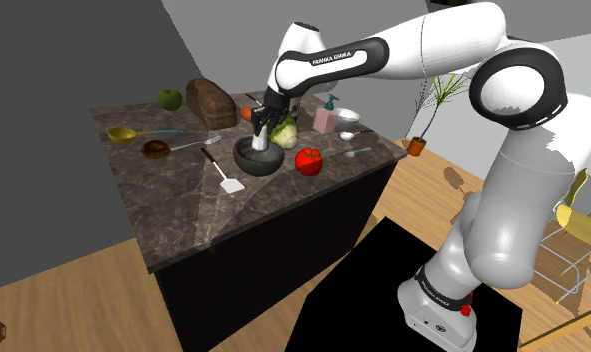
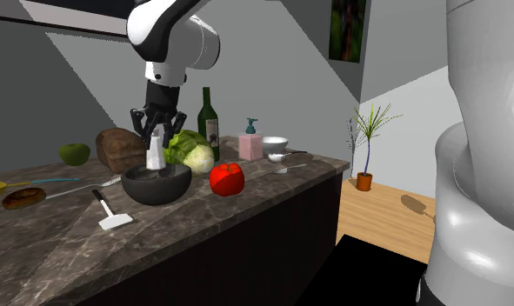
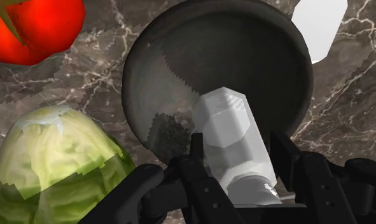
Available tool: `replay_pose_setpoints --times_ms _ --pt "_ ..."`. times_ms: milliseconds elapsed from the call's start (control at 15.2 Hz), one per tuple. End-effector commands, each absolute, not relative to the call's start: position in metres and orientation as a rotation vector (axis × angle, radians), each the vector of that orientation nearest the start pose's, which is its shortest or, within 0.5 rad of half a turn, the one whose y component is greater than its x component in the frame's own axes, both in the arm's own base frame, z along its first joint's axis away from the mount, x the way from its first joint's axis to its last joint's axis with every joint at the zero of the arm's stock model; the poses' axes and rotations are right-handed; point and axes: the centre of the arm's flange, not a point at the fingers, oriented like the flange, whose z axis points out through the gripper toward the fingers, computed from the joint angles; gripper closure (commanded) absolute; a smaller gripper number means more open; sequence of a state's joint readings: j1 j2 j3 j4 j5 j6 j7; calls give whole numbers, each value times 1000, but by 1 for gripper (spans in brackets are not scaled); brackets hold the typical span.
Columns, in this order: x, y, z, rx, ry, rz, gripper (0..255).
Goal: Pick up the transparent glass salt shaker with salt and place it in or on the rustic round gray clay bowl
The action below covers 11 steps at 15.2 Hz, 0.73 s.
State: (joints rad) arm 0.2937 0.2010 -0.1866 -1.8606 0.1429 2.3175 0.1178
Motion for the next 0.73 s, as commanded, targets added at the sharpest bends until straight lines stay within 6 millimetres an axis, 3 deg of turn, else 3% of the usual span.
replay_pose_setpoints --times_ms 0,396,462,660 --pt "629 77 436 -3006 129 -379 255" --pt "629 77 436 -3006 129 -379 255" --pt "629 77 436 -3006 129 -379 0" --pt "629 77 436 -3006 129 -379 0"
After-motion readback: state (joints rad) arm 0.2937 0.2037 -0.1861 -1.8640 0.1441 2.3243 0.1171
